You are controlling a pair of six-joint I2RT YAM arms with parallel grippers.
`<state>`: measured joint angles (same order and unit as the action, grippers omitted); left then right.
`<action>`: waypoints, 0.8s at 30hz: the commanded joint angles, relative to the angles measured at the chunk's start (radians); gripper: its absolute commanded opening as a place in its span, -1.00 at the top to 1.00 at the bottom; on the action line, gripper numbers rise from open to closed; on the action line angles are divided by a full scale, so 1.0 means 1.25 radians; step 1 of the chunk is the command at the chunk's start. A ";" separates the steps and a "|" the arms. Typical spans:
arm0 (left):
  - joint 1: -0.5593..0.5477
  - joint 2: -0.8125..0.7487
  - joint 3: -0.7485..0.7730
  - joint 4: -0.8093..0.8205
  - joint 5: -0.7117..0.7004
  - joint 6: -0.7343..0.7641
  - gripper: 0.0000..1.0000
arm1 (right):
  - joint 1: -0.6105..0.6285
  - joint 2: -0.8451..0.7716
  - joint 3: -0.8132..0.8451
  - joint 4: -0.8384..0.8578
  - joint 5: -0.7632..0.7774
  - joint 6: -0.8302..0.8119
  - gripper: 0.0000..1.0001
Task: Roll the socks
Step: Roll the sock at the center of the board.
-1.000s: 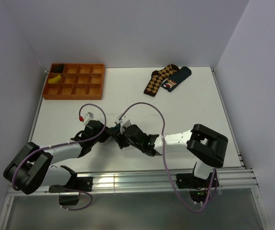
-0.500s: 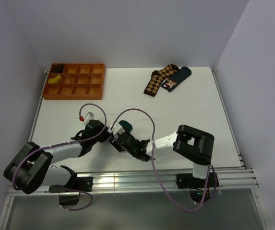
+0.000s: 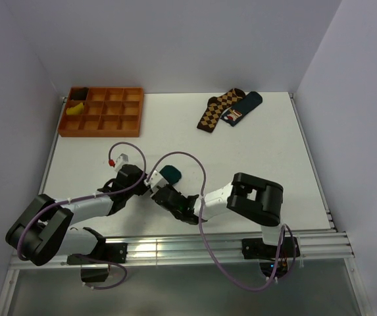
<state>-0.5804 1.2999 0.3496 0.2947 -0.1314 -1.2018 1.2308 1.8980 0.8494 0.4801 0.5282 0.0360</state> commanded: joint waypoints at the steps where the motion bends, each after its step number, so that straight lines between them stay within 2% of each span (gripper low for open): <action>1: -0.015 0.009 0.006 -0.026 0.020 -0.007 0.99 | 0.003 0.028 0.011 0.012 0.007 0.030 0.70; 3: -0.015 0.008 0.005 -0.021 0.022 -0.008 0.99 | 0.000 0.022 0.005 0.012 -0.009 0.037 0.98; 4: -0.015 0.006 0.005 -0.021 0.023 -0.008 0.99 | -0.004 0.017 -0.001 0.011 -0.025 0.046 1.00; 7: -0.015 0.001 0.004 -0.021 0.022 -0.009 0.90 | -0.029 -0.011 -0.019 0.004 -0.102 0.068 1.00; 10: -0.015 -0.007 0.001 -0.021 0.020 -0.012 0.65 | -0.065 -0.037 -0.027 -0.016 -0.192 0.089 1.00; 11: -0.014 -0.010 0.000 -0.020 0.019 -0.010 0.44 | -0.075 -0.042 -0.028 -0.022 -0.220 0.094 1.00; 15: -0.015 -0.037 0.001 -0.026 0.012 -0.009 -0.01 | -0.134 -0.056 -0.035 -0.033 -0.401 0.146 1.00; 20: -0.012 -0.064 -0.004 -0.030 -0.007 -0.007 -0.24 | -0.210 -0.034 -0.014 -0.058 -0.567 0.199 1.00; 24: -0.002 -0.083 -0.015 -0.026 -0.005 -0.009 -0.25 | -0.265 0.008 0.015 -0.072 -0.705 0.270 1.00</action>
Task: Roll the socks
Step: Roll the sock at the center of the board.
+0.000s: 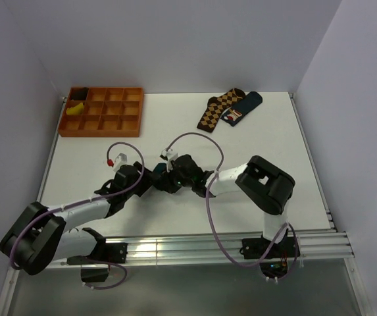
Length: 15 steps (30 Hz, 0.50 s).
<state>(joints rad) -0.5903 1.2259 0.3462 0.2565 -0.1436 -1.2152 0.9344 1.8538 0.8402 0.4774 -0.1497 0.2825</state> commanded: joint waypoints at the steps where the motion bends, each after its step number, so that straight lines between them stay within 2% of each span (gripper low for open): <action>1: 0.012 -0.026 -0.018 0.003 0.007 0.000 -0.25 | -0.041 0.051 0.029 -0.074 -0.213 0.082 1.00; 5: 0.032 -0.038 -0.036 0.017 0.011 -0.007 -0.25 | -0.088 0.091 0.070 -0.096 -0.327 0.130 1.00; 15: 0.073 -0.072 -0.083 0.043 0.004 -0.019 -0.26 | -0.160 0.153 0.110 -0.103 -0.430 0.244 1.00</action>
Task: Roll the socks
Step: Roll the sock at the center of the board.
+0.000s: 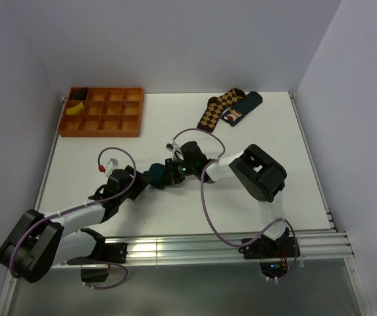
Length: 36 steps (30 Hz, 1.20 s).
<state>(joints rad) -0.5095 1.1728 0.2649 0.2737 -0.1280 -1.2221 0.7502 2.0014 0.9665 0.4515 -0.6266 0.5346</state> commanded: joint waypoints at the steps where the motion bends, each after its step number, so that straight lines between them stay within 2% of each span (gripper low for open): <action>1: 0.014 -0.033 -0.029 0.044 -0.008 -0.014 -0.26 | -0.016 0.042 0.016 -0.103 -0.049 0.040 1.00; 11: 0.036 -0.001 -0.055 0.139 0.021 -0.020 -0.26 | -0.017 0.068 0.093 -0.186 -0.083 0.002 1.00; 19: 0.041 0.036 -0.071 0.172 0.032 -0.027 -0.34 | -0.017 0.097 0.146 -0.243 -0.125 -0.048 1.00; 28: 0.046 0.031 -0.088 0.169 0.010 -0.034 -0.35 | -0.017 0.106 0.166 -0.250 -0.150 -0.060 1.00; 36: 0.048 0.102 -0.076 0.207 0.051 -0.016 -0.28 | -0.014 0.101 0.157 -0.223 -0.171 -0.050 1.00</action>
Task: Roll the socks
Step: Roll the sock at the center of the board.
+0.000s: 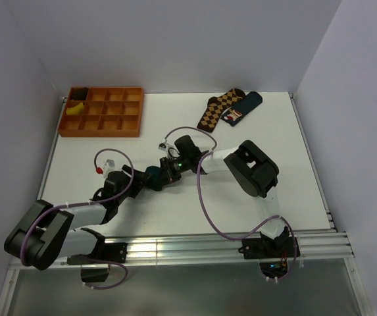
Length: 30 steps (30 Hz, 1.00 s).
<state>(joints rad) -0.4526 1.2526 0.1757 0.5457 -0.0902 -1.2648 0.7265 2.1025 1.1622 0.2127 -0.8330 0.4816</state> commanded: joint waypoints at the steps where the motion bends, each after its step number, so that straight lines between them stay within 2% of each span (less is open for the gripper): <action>1: 0.003 0.048 -0.001 -0.005 0.027 0.020 -0.28 | 0.005 0.020 -0.002 -0.031 -0.007 -0.005 1.00; 8: 0.001 0.127 0.031 0.051 0.095 0.045 -0.25 | 0.004 0.012 -0.040 -0.001 -0.002 0.015 1.00; 13: 0.000 0.148 0.033 0.068 0.116 0.045 -0.11 | -0.001 0.003 -0.083 0.049 0.009 0.049 1.00; 19: -0.002 0.143 0.034 0.036 0.113 0.052 0.13 | -0.025 0.008 -0.120 0.106 0.011 0.096 1.00; 20: -0.002 0.142 0.035 0.030 0.110 0.052 0.27 | -0.027 0.008 -0.120 0.099 0.015 0.095 1.00; 25: -0.002 0.144 0.061 -0.019 0.100 0.068 0.66 | -0.028 -0.006 -0.125 0.086 0.044 0.081 1.00; 29: -0.004 0.150 0.084 -0.079 0.096 0.077 0.97 | -0.025 -0.060 -0.144 0.070 0.090 0.050 0.74; 30: -0.007 0.150 0.096 -0.092 0.089 0.080 0.99 | -0.025 -0.088 -0.153 0.072 0.099 0.035 0.53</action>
<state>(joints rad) -0.4480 1.4185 0.2680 0.5850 0.0139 -1.2140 0.6956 2.0571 1.0138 0.3893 -0.8139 0.5972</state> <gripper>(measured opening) 0.336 0.202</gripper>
